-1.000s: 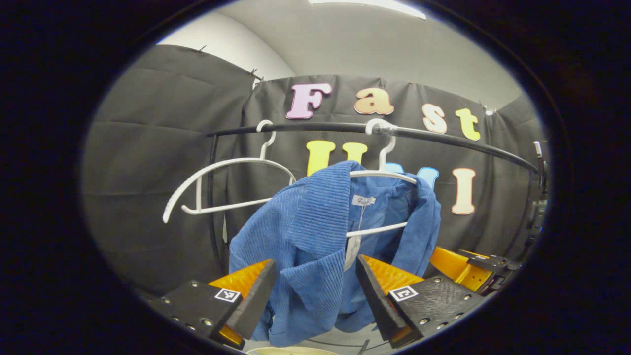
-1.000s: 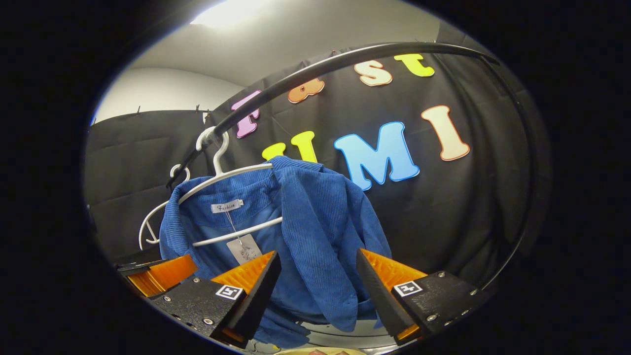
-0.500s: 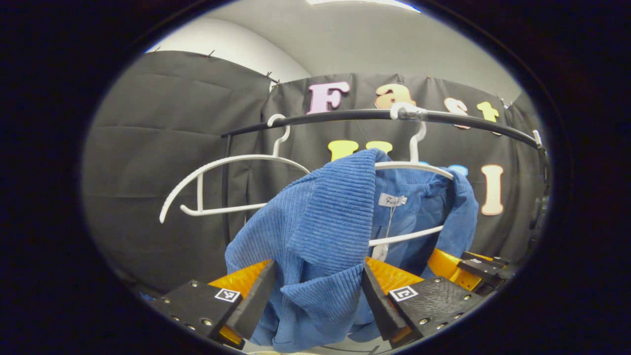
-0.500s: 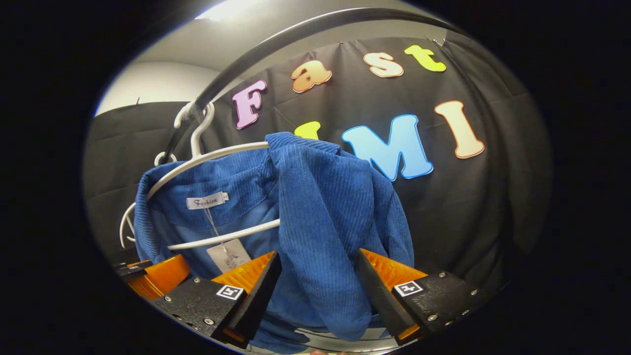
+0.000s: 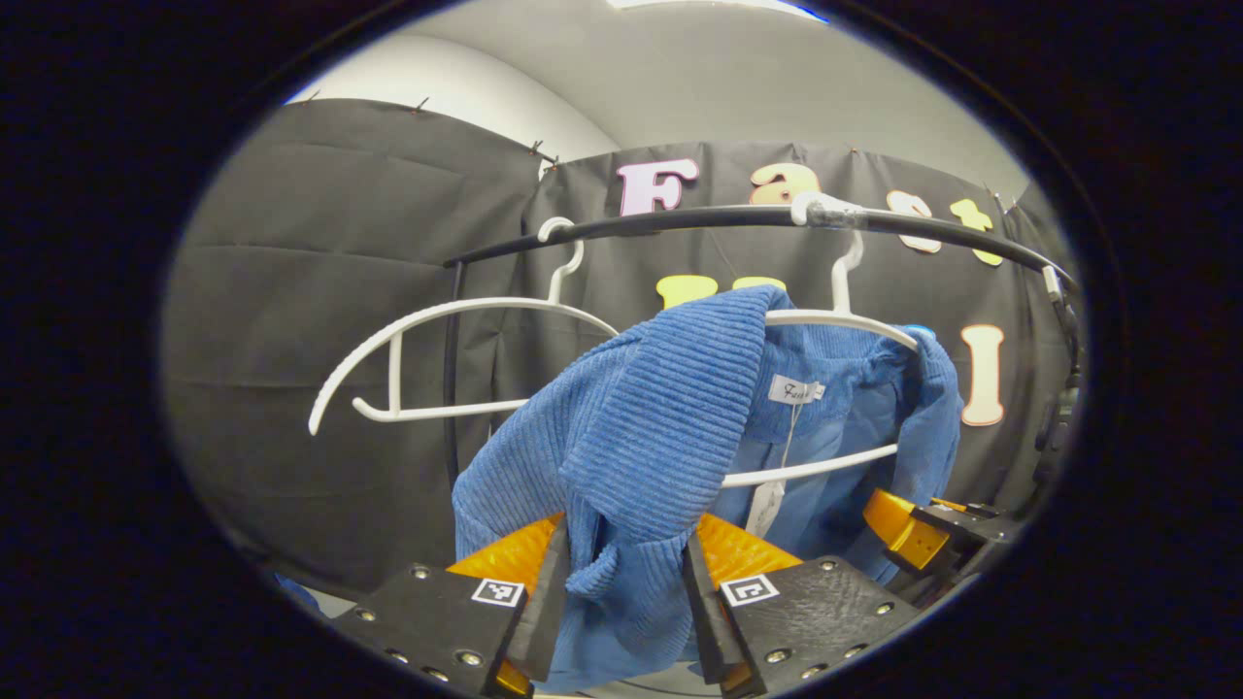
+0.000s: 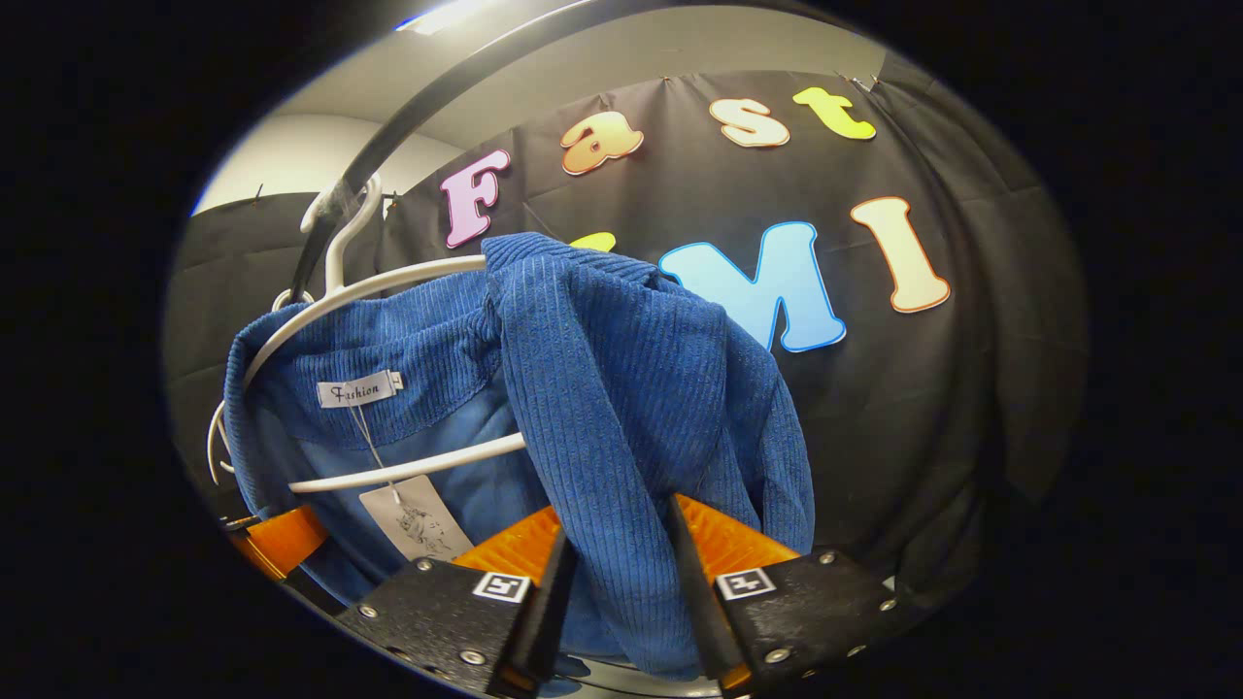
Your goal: Grasp the clothes on the hanger with both hands and then place them into the laundry hamper below.
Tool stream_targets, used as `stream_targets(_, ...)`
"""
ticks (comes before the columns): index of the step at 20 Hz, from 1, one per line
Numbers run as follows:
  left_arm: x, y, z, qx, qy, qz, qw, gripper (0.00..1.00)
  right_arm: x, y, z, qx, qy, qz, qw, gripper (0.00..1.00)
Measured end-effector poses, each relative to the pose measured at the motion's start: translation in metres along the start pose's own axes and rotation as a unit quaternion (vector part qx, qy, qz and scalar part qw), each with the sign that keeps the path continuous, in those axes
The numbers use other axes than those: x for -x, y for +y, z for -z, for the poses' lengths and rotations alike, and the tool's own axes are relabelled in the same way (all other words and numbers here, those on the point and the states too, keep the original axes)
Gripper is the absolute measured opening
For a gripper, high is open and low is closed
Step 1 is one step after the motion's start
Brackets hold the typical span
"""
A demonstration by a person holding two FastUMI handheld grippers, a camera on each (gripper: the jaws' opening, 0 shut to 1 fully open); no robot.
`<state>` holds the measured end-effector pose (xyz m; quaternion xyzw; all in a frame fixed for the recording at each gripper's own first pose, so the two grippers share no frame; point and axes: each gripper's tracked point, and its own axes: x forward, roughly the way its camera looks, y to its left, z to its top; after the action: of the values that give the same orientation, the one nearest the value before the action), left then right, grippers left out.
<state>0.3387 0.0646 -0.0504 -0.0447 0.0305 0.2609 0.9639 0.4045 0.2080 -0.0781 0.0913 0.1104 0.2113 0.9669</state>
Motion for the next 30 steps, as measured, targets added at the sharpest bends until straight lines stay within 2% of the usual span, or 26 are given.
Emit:
stream_targets(1,-0.002,0.001,0.001,0.001,0.001,0.002,1.0,0.5,0.0,-0.003,0.0,-0.002,0.004,0.006,1.0,0.37)
stream_targets(3,0.002,0.003,0.0,0.001,0.003,0.008,1.0,0.32,0.0,0.002,-0.003,-0.009,0.001,-0.012,1.0,0.12)
stream_targets(4,0.003,0.006,-0.001,0.009,-0.002,0.008,1.0,0.2,0.002,0.004,-0.005,-0.01,-0.003,-0.022,1.0,0.08)
stream_targets(5,0.008,-0.001,0.0,0.019,0.001,0.026,0.999,0.08,0.003,0.003,-0.006,-0.009,-0.003,-0.029,1.0,0.01)
stream_targets(6,0.01,-0.001,-0.001,0.033,0.0,0.038,0.999,0.1,0.003,0.003,-0.006,-0.007,-0.001,-0.033,0.999,0.0)
stream_targets(7,0.011,0.0,-0.001,0.043,0.0,0.049,0.998,0.02,0.003,-0.001,-0.008,-0.005,-0.004,-0.034,0.999,0.0)
stream_targets(12,0.023,0.01,-0.013,0.078,0.003,0.059,0.995,0.01,0.001,-0.013,-0.024,0.013,-0.029,-0.017,0.999,0.0)
stream_targets(21,0.036,0.05,-0.055,0.048,-0.041,0.036,0.997,0.01,-0.003,-0.037,-0.043,-0.019,-0.055,0.014,0.998,0.0)
stream_targets(30,0.027,0.087,-0.09,-0.011,-0.074,0.014,0.997,0.01,-0.01,-0.059,-0.076,-0.03,-0.105,0.042,0.993,0.0)
